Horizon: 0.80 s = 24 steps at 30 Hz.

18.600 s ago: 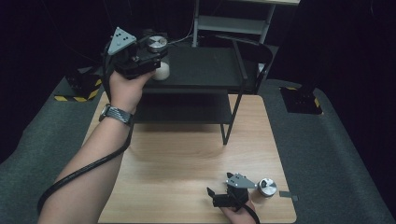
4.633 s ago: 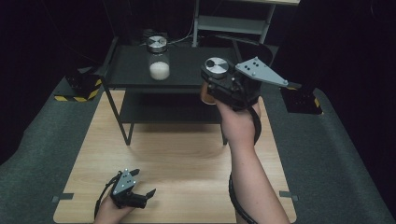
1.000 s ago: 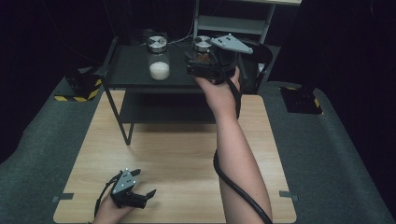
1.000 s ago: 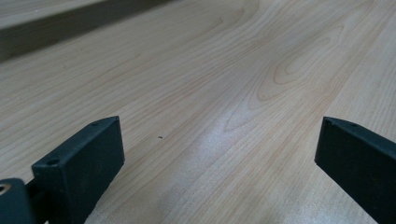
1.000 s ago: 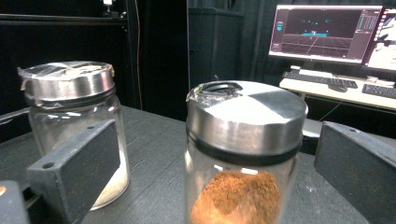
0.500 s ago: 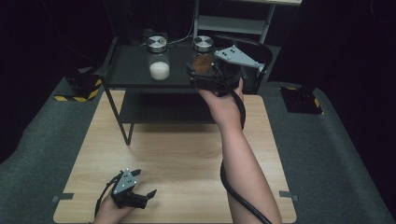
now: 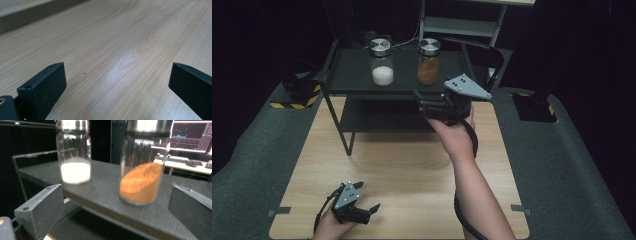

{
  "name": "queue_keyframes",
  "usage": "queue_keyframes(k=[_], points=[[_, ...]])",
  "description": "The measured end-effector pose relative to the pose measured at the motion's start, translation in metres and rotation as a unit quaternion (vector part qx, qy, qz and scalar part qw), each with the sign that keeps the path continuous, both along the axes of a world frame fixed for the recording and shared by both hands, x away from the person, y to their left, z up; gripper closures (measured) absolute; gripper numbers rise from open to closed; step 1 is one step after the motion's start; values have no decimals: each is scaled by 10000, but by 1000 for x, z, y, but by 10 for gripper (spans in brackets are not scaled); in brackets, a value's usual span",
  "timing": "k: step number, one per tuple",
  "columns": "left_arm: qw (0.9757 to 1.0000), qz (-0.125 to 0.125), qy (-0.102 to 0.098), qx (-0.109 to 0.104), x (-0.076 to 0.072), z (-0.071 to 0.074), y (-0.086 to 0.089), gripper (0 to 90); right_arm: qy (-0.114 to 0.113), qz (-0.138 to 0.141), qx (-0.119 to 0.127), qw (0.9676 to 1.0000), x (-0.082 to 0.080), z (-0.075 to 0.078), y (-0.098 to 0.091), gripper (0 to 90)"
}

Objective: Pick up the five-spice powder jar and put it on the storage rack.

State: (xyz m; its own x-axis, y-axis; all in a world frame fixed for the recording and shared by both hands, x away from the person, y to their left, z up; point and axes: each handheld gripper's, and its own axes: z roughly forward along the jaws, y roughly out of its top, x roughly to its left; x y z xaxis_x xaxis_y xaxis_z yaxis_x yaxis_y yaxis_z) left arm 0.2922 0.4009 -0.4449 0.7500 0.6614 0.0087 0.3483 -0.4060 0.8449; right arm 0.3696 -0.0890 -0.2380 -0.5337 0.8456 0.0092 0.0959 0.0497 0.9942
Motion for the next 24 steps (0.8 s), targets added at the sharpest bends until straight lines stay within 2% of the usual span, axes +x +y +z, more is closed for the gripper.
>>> queue_keyframes(k=[9, 14, 24], points=[[10000, 5, -31, 19, -1, 0, -1, 16, 40, 9, -46, 10000, -15, -25, -8, 1], [10000, -7, -37, 32, -1, 0, -1, 16, 81, 4, -155, 9998, -24, -39, -12, 1], [10000, -23, -49, 56, -1, 0, -2, 16, 371, 24, -363, 9986, -44, -77, -24, 1]])
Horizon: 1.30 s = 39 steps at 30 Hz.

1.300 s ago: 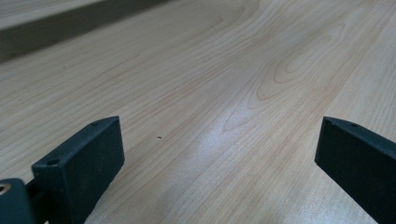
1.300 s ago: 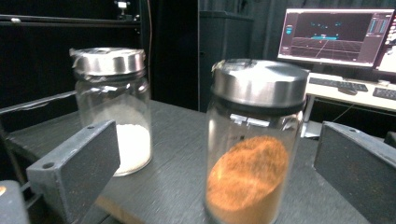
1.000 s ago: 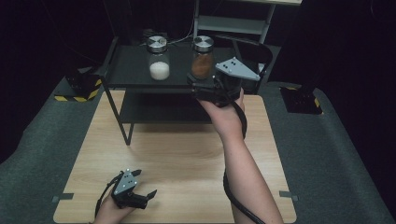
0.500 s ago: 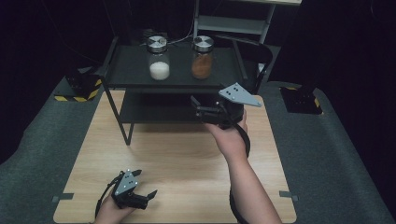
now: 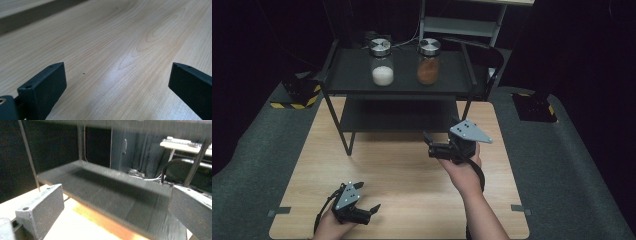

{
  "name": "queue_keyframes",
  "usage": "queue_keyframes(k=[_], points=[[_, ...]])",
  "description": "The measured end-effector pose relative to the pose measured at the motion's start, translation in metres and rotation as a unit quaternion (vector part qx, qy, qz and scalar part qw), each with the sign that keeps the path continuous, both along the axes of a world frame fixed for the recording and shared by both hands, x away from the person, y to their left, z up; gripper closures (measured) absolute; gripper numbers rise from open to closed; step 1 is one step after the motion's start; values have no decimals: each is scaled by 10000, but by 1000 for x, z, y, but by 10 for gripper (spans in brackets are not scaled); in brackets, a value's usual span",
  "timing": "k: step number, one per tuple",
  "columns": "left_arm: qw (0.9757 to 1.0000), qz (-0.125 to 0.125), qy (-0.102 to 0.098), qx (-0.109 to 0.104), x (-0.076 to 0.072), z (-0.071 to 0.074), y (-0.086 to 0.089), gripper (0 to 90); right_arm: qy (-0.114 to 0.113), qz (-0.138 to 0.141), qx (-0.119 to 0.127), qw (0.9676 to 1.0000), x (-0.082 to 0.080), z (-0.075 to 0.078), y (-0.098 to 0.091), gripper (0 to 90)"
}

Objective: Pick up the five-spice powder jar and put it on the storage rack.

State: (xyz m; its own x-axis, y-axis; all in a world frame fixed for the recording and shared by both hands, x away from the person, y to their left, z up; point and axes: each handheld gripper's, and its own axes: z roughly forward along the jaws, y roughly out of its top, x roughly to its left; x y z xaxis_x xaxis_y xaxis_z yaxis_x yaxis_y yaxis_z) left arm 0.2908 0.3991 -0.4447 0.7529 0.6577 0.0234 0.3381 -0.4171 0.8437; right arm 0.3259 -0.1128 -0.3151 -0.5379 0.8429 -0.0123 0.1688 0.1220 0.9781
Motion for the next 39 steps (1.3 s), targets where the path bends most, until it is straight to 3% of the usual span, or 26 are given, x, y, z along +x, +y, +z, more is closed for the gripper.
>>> queue_keyframes(k=[5, 16, 27, 34, 39], points=[[10000, -3, -7, 11, 0, 0, 0, 17, 126, -5, -156, 9998, -9, -21, -4, 1], [10000, -22, -9, 37, 0, 1, -1, 16, 479, 23, -206, 9986, -24, -60, -13, 2], [10000, -46, -18, 51, 0, 1, -1, 18, 877, 32, -345, 9955, -37, -104, -19, 2], [9999, -19, -48, 93, -1, 1, -3, 18, 1058, 53, -344, 9938, -43, -121, -22, 2], [10000, -31, -11, 71, 0, 1, -2, 18, 1132, 38, -555, 9920, -51, -134, -21, 1]])
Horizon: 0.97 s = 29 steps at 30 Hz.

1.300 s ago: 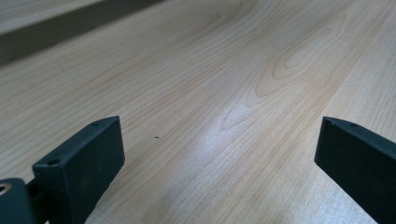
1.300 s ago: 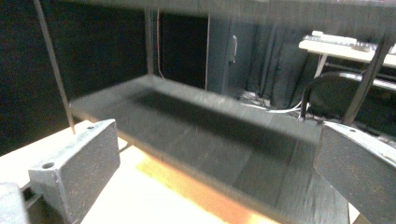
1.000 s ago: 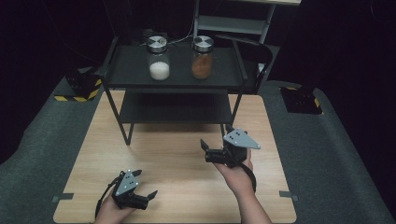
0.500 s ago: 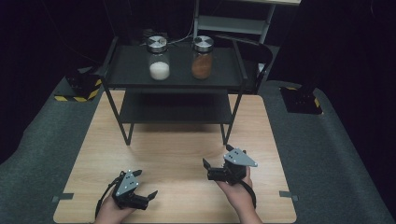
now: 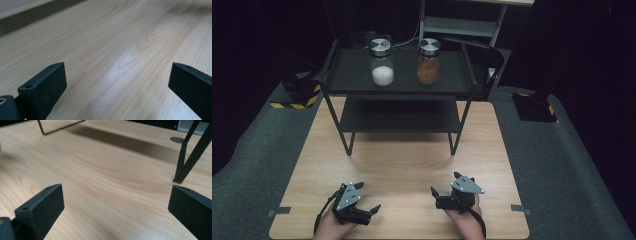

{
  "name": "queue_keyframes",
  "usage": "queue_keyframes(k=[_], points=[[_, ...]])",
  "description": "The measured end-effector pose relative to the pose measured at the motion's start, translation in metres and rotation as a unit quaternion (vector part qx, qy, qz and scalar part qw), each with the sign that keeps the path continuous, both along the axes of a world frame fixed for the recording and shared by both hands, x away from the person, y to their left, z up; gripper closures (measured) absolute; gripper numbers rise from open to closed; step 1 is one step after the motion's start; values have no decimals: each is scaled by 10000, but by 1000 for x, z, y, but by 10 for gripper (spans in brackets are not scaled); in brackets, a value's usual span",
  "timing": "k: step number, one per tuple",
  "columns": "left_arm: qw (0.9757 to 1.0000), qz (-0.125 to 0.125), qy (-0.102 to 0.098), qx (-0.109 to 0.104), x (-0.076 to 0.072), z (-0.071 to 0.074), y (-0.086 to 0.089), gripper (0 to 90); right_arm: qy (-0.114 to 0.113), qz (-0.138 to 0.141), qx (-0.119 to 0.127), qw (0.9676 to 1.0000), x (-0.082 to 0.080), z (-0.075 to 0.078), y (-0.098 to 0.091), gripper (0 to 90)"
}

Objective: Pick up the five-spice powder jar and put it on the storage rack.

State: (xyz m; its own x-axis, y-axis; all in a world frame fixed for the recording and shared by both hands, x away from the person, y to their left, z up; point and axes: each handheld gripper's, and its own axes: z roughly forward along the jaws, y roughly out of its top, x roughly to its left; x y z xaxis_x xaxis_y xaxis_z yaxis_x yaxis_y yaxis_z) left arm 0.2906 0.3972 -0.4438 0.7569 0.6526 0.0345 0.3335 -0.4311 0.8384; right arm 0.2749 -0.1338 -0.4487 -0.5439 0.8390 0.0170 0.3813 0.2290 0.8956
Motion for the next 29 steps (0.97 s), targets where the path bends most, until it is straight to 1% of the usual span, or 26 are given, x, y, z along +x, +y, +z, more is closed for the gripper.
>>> queue_keyframes(k=[2, 3, 6, 7, 9, 11, 13, 19, 21, 25, 27, 29], points=[[10000, -14, 3, 12, 0, 0, 0, 18, -10, -8, -23, 10000, -2, -2, 0, 1], [10000, -47, -6, 63, 1, 1, -1, 18, -29, -50, -24, 10000, -6, -6, -2, 1], [9999, -44, -39, 92, -1, 1, -2, 18, -39, -61, -36, 10000, -9, -9, -5, 1], [9999, -37, -47, 89, -2, 1, -2, 18, -33, -68, -99, 9999, -12, -9, -5, 1], [9999, -40, -54, 89, -3, 1, -2, 18, -41, -67, -98, 9999, -13, -9, -6, 1], [9999, -26, -56, 83, -4, 1, -1, 18, -121, -78, -169, 9998, -19, -11, -5, 1], [9999, -19, -54, 91, -5, 1, -1, 18, -128, -66, -218, 9997, -21, -11, -5, 1], [10000, 11, -27, 88, -5, 1, -1, 16, -39, -65, -71, 9999, -21, -13, -11, 1], [10000, 38, 1, 86, -4, 1, -1, 8, 71, -69, 77, 9999, -18, -15, -16, 1], [9999, -12, 78, 99, -1, 3, -1, 10, 147, -59, 133, 9998, -19, -16, -20, 1], [9998, 3, 190, 9, 3, 3, 1, 12, 148, -62, 207, 9997, -23, -17, -22, 1], [9995, -59, 297, -83, 8, 3, 5, 19, 162, -55, 323, 9993, -25, -15, -25, 1]])
